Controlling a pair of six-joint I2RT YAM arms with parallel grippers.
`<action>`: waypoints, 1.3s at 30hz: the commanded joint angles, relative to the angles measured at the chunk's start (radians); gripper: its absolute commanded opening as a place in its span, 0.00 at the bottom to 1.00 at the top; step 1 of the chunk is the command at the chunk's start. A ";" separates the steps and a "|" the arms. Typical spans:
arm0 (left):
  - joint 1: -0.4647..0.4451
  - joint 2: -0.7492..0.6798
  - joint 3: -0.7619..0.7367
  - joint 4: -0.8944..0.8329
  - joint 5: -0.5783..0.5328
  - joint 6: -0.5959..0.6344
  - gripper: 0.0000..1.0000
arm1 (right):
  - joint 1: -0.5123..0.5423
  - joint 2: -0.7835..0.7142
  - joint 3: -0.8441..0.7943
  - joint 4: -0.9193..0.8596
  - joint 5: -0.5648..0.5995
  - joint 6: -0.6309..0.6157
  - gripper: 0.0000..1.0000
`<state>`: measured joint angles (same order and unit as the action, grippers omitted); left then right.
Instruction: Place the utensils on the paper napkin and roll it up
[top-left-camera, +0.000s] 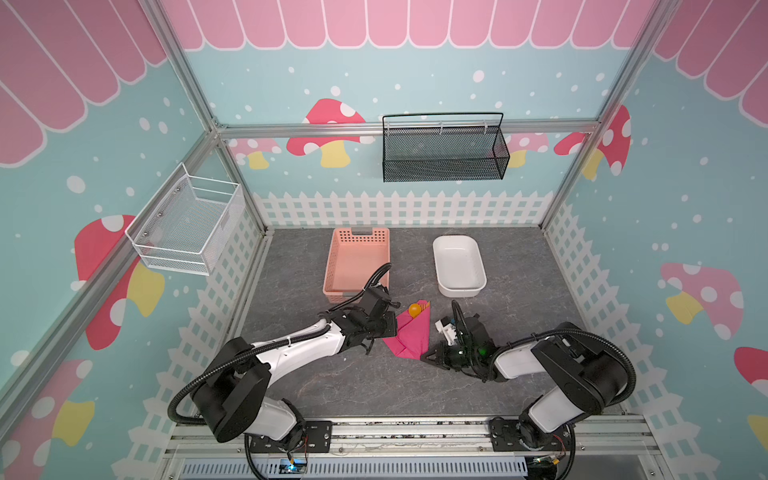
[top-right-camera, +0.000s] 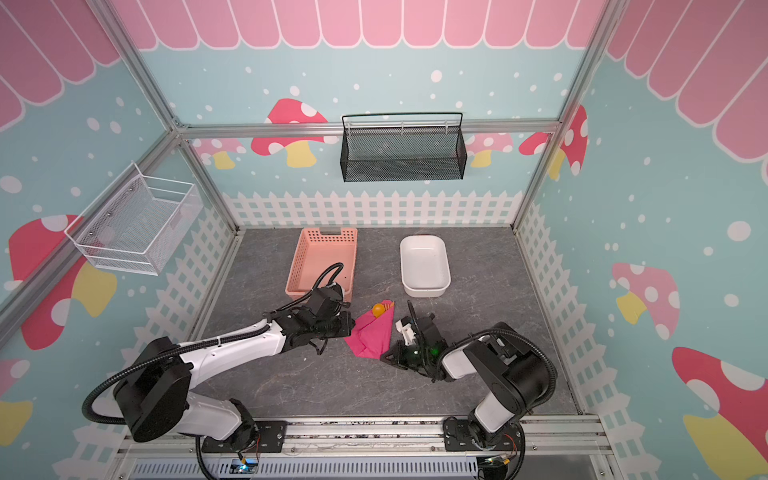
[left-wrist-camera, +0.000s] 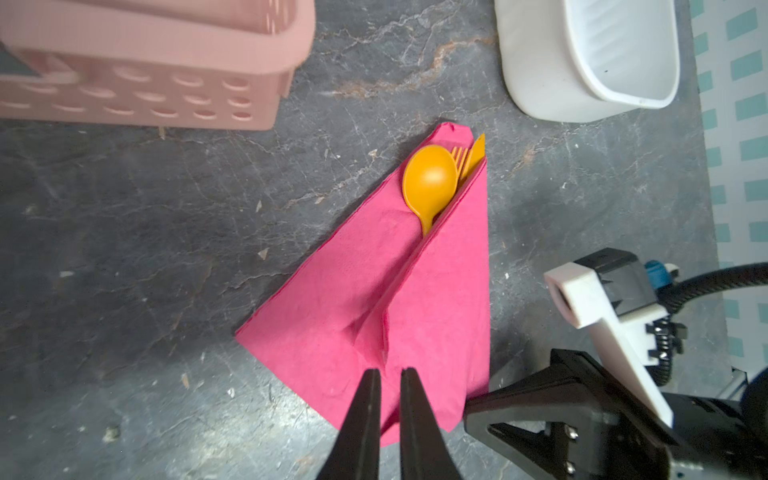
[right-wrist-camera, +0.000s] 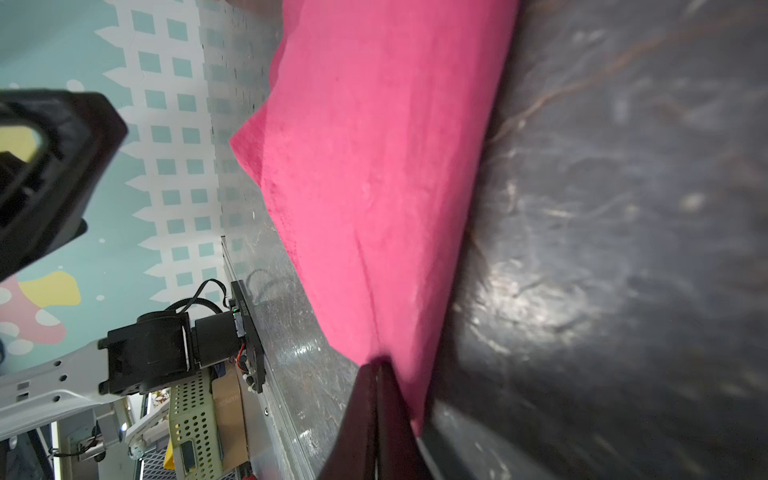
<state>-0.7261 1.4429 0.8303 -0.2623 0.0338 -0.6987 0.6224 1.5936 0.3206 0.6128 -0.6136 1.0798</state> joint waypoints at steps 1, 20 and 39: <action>-0.020 -0.008 0.013 -0.027 0.019 0.014 0.14 | 0.020 0.008 -0.038 -0.076 0.055 0.028 0.07; -0.054 0.272 0.048 0.167 0.168 -0.009 0.12 | 0.023 -0.004 -0.035 -0.073 0.068 0.039 0.07; -0.041 0.298 0.006 0.155 0.147 -0.011 0.08 | -0.023 -0.092 0.034 -0.082 0.066 0.000 0.11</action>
<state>-0.7734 1.7336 0.8555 -0.1051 0.1913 -0.7033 0.6121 1.5112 0.3397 0.5465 -0.5591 1.0924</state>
